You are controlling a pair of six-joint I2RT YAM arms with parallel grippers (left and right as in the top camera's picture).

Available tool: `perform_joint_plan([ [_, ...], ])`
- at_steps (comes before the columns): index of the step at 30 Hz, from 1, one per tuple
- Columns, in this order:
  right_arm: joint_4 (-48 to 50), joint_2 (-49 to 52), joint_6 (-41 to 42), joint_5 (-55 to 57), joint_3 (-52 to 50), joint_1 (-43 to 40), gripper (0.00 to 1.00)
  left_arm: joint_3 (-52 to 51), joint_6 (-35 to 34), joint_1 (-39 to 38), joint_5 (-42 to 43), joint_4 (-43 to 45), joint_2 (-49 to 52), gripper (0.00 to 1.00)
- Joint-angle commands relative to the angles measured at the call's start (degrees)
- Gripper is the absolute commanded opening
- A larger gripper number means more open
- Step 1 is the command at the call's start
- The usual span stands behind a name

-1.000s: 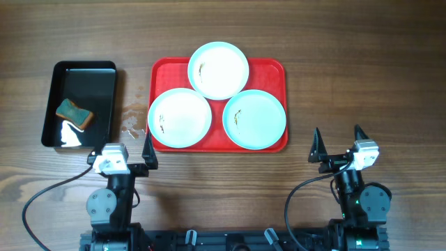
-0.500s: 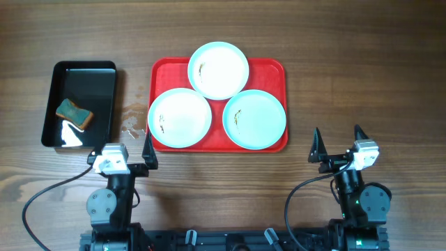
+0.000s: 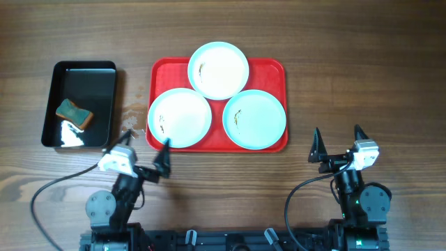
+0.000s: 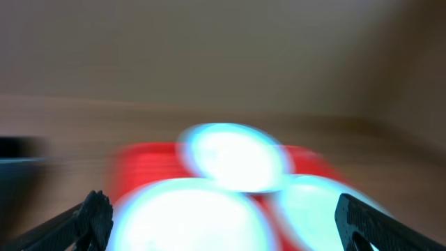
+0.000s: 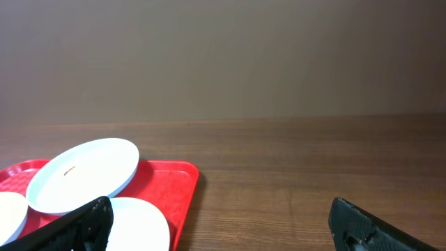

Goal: Clean dirty plates on tray and stack at the side
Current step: 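Move the left gripper to the black tray and grasp the sponge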

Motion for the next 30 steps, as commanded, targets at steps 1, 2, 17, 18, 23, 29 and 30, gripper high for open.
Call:
perform_joint_plan([
  [1, 0.26, -0.15, 0.72, 1.05, -0.07, -0.33, 1.00, -0.17, -16.33, -0.33, 33.05, 5.22, -0.63, 1.00],
  [2, 0.26, -0.15, 0.72, 1.05, -0.07, -0.33, 1.00, -0.17, -18.93, -0.33, 34.69, 7.69, -0.63, 1.00],
  [17, 0.26, -0.15, 0.74, 1.05, -0.07, -0.33, 1.00, 18.88, -25.70, 3.72, 24.02, 13.00, 7.28, 1.00],
  [18, 0.26, -0.15, 0.74, 1.05, -0.07, -0.33, 1.00, 23.91, -20.13, 4.63, 23.98, 5.22, 10.51, 1.00],
  [23, 0.26, -0.15, 0.74, 1.05, -0.07, -0.33, 1.00, 56.78, -7.69, 7.50, -0.44, -39.47, 37.05, 1.00],
  [29, 0.26, -0.15, 0.72, 1.05, -0.07, -0.33, 1.00, 72.83, -5.20, 7.52, -10.71, -57.40, 59.14, 1.00],
  [30, 0.26, -0.15, 0.72, 1.05, -0.07, -0.33, 1.00, 72.83, -5.20, 7.52, -10.97, -57.79, 62.31, 1.00],
])
